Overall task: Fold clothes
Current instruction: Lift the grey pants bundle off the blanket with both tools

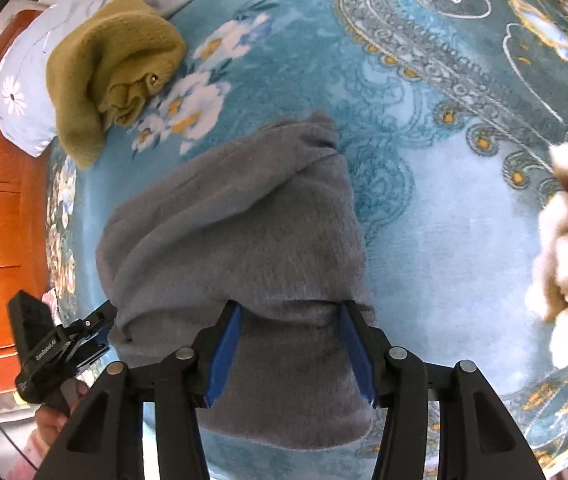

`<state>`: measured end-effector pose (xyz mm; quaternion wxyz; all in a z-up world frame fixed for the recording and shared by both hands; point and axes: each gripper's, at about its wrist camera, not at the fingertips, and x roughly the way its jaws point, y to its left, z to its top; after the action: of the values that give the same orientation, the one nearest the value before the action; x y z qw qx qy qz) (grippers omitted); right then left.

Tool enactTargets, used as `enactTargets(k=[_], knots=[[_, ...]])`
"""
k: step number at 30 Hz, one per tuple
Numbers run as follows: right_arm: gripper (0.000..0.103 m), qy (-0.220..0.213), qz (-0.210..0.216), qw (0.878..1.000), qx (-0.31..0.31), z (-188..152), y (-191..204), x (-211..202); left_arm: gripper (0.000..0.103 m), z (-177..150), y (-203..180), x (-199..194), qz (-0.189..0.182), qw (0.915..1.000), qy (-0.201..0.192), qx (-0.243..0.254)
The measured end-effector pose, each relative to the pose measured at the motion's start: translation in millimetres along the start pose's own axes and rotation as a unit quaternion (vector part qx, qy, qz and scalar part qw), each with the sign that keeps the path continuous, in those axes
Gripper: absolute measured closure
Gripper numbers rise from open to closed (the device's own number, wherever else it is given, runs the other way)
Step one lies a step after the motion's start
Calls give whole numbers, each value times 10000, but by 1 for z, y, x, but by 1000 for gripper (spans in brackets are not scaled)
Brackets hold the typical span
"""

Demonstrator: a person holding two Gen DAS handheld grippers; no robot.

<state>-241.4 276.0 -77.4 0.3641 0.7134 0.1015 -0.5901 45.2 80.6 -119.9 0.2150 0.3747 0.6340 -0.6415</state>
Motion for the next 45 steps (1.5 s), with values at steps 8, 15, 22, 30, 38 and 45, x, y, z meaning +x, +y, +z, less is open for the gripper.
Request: enactTargets(k=[8, 15, 22, 30, 38, 45], knots=[[47, 89, 496, 9987, 41, 6, -10, 1, 43, 3, 19, 13, -947, 9941, 454, -253], [44, 21, 487, 9987, 121, 5, -11, -2, 40, -2, 7, 15, -743, 9960, 499, -30], [38, -13, 377, 9991, 199, 5, -20, -6, 40, -2, 21, 13, -972, 9931, 591, -301], [36, 42, 445, 9974, 557, 7, -25, 11, 42, -5, 22, 11, -875, 9938, 522, -444], [51, -39, 449, 9933, 1061, 4, -26, 10, 55, -9, 13, 6, -510, 9967, 482, -414], [75, -40, 351, 9946, 973, 7, -12, -4, 71, -15, 1, -6, -344, 9976, 378, -473]])
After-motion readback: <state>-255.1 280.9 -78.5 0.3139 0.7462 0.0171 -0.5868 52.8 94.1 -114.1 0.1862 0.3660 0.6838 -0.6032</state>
